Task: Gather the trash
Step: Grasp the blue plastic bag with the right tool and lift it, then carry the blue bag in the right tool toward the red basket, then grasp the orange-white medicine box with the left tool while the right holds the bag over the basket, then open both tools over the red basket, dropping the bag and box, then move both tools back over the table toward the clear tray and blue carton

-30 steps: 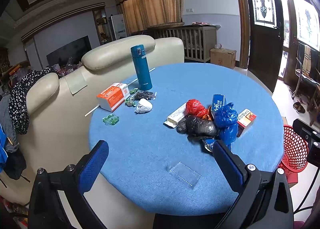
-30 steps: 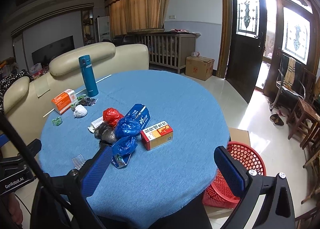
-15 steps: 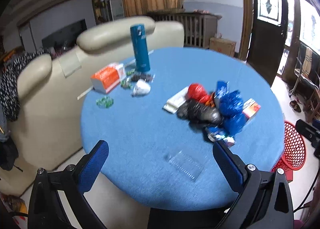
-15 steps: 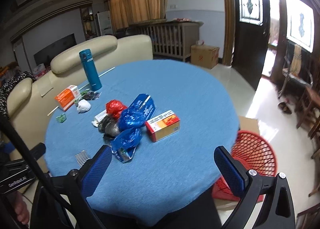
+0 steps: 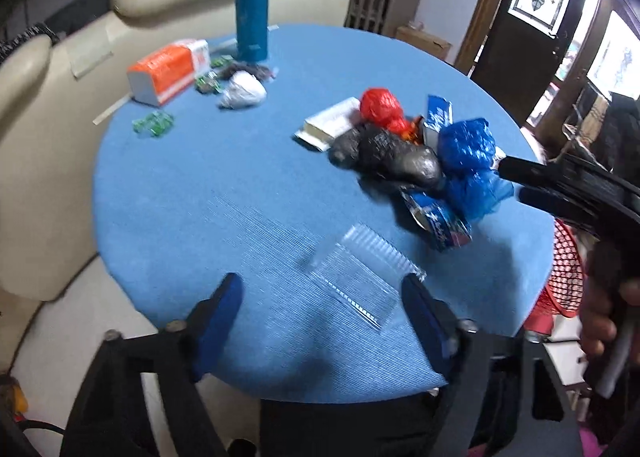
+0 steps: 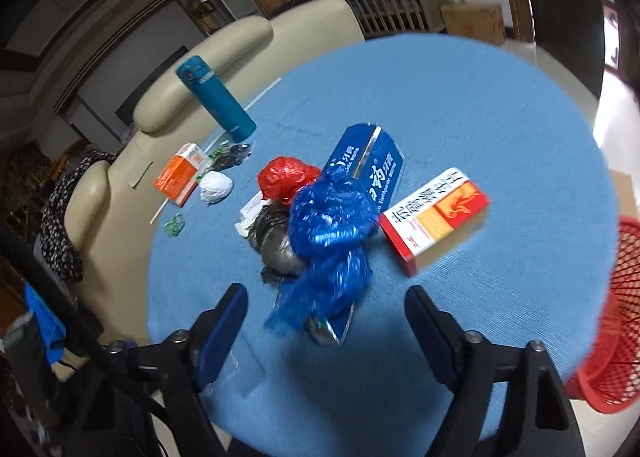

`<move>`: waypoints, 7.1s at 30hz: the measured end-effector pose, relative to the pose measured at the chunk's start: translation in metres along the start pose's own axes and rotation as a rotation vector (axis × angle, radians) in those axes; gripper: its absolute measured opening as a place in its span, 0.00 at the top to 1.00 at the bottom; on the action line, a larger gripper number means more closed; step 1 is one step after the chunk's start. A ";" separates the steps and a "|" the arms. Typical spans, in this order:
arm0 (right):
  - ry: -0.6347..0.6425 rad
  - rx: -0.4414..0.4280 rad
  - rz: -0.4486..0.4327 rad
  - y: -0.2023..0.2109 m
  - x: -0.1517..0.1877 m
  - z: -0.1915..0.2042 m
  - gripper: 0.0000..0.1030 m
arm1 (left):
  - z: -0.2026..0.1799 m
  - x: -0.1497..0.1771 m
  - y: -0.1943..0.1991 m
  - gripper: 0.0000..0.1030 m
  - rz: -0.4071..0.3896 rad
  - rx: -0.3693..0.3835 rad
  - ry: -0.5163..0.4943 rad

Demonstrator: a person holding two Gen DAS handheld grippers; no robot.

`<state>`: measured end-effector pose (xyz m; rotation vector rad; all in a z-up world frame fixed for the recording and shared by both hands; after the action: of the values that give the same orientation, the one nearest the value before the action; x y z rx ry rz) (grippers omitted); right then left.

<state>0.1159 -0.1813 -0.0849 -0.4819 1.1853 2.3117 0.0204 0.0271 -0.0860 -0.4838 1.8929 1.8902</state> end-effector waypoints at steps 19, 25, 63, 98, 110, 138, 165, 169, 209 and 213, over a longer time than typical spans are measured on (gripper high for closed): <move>0.006 -0.059 0.006 -0.035 -0.004 -0.017 0.61 | -0.029 0.003 -0.034 0.28 0.125 0.124 -0.009; 0.064 -0.070 -0.076 0.002 0.001 -0.014 0.61 | -0.035 0.002 -0.037 0.28 0.154 0.097 -0.010; 0.088 0.121 -0.397 0.151 0.049 -0.099 0.62 | -0.145 -0.021 -0.014 0.94 0.069 0.167 -0.262; -0.202 0.227 -0.466 0.222 0.102 -0.225 0.62 | -0.281 -0.088 -0.076 0.49 0.017 0.017 -0.557; -0.387 0.212 -0.439 0.219 0.119 -0.268 0.60 | -0.417 -0.029 -0.024 0.67 0.045 0.245 -0.747; -0.357 0.180 -0.426 0.212 0.118 -0.270 0.59 | -0.364 -0.026 -0.055 0.38 0.109 0.065 -0.506; -0.415 0.094 -0.483 0.235 0.106 -0.270 0.33 | -0.300 -0.062 0.044 0.34 -0.099 0.217 -0.530; -0.351 0.072 -0.448 0.223 0.090 -0.243 0.33 | -0.196 -0.082 0.069 0.26 -0.199 0.101 -0.382; 0.438 -0.192 0.227 -0.040 0.056 0.021 0.31 | 0.008 -0.001 -0.035 0.25 0.159 0.081 0.009; 0.506 -0.230 0.266 -0.041 0.063 0.032 0.31 | 0.021 -0.010 -0.032 0.25 0.151 0.057 0.030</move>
<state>0.0850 -0.1181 -0.1262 -1.1039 1.2688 2.6618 0.0464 0.0472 -0.1076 -0.3619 2.0482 1.9265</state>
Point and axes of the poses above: each gripper's, at about its wrist camera, not at the fingertips, and y roughly against the way its jaws point, z to its left, x to its underside, the point moved 3 cm from there along -y, roughly the way its jaws point, and after that the axes turned 10 degrees about -x, right-handed, at the moved point
